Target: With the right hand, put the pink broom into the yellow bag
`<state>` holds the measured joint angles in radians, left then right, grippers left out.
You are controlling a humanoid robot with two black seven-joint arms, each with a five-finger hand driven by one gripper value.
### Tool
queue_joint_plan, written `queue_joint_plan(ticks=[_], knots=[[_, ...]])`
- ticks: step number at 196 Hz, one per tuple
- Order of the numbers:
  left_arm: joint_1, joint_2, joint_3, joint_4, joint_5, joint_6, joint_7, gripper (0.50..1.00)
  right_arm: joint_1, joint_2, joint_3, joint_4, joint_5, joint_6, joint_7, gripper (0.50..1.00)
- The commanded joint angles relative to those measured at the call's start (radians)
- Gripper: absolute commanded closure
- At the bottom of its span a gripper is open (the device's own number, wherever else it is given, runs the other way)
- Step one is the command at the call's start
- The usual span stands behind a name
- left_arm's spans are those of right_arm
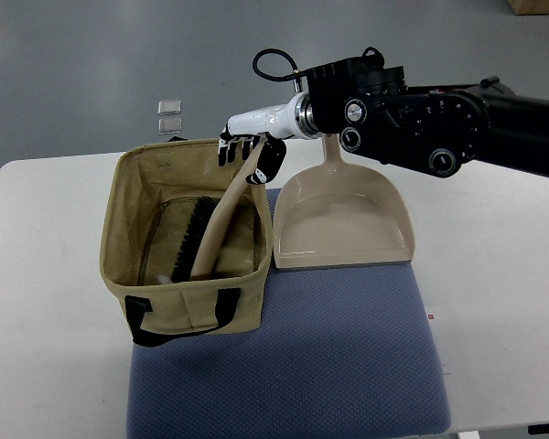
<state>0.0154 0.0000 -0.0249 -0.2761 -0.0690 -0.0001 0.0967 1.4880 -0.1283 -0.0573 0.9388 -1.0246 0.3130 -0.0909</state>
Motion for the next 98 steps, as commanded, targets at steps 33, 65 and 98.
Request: queue_joint_plan(ticks=[33, 65, 98], knots=[[0.0, 0.0, 0.0, 0.001, 0.0, 0.0, 0.0, 0.5, 0.023, -0.025, 0.016, 0.001, 0.009, 0.014, 0.0, 0.574], [0.0, 0.0, 0.0, 0.001, -0.002, 0.002, 0.0, 0.5, 0.06, -0.103, 0.106, 0.0, 0.021, 0.012, 0.003, 0.574], [0.0, 0.0, -0.001, 0.0, 0.0, 0.002, 0.0, 0.5, 0.025, -0.195, 0.329, -0.002, 0.067, 0.003, 0.005, 0.574]])
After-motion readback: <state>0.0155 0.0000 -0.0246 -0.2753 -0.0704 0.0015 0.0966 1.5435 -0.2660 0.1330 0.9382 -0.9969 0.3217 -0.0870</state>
